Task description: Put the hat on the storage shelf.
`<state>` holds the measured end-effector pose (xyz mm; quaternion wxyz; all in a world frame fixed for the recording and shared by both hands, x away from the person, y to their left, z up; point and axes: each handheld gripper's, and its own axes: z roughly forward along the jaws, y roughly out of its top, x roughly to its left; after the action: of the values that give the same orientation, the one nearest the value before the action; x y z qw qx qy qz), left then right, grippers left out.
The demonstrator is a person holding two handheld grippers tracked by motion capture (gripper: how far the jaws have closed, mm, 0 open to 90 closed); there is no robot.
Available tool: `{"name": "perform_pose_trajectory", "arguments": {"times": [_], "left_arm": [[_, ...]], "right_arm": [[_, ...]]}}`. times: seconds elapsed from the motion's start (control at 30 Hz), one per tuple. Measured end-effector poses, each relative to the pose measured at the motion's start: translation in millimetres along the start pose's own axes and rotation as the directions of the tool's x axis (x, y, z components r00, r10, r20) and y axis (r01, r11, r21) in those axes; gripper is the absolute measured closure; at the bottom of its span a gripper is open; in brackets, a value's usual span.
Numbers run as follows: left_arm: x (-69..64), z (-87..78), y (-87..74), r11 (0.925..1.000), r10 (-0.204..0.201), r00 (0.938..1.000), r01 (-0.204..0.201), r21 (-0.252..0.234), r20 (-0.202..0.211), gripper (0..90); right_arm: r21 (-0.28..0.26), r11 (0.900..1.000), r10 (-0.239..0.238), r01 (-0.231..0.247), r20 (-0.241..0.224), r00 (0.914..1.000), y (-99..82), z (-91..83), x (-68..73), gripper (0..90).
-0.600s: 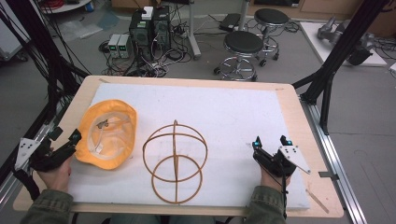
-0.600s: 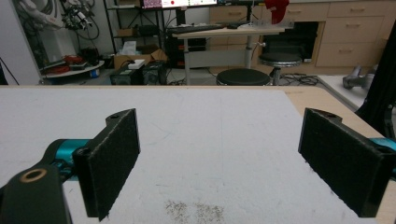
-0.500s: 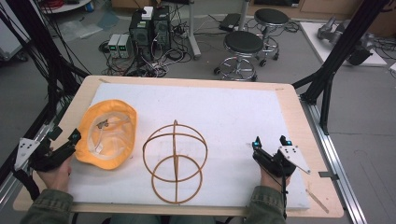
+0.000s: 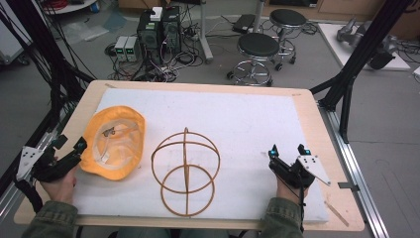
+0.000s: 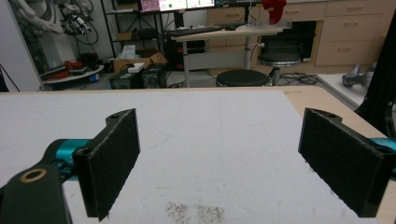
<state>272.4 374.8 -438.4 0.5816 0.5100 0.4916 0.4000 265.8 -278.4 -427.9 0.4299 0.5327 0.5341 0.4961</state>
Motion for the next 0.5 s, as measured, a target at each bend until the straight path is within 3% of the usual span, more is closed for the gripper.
{"name": "perform_pose_trajectory", "arguments": {"times": [0.43, 0.5], "left_arm": [[0.7, -0.6, 0.9, 0.9999, -0.012, 0.9999, 0.012, -0.006, 0.007, 25.2], [-0.1, -0.9, 1.8, 0.9994, -0.033, 0.9994, 0.033, -0.007, 0.007, 25.6]], "right_arm": [[0.001, 1.0000, -0.003, 0.003, -0.002, 1.0000, -0.1, 0.8, 0.1, 11.5], [0.001, 1.0000, 0.002, -0.002, -0.003, 1.0000, -0.2, 0.5, 0.4, 11.5]]}}
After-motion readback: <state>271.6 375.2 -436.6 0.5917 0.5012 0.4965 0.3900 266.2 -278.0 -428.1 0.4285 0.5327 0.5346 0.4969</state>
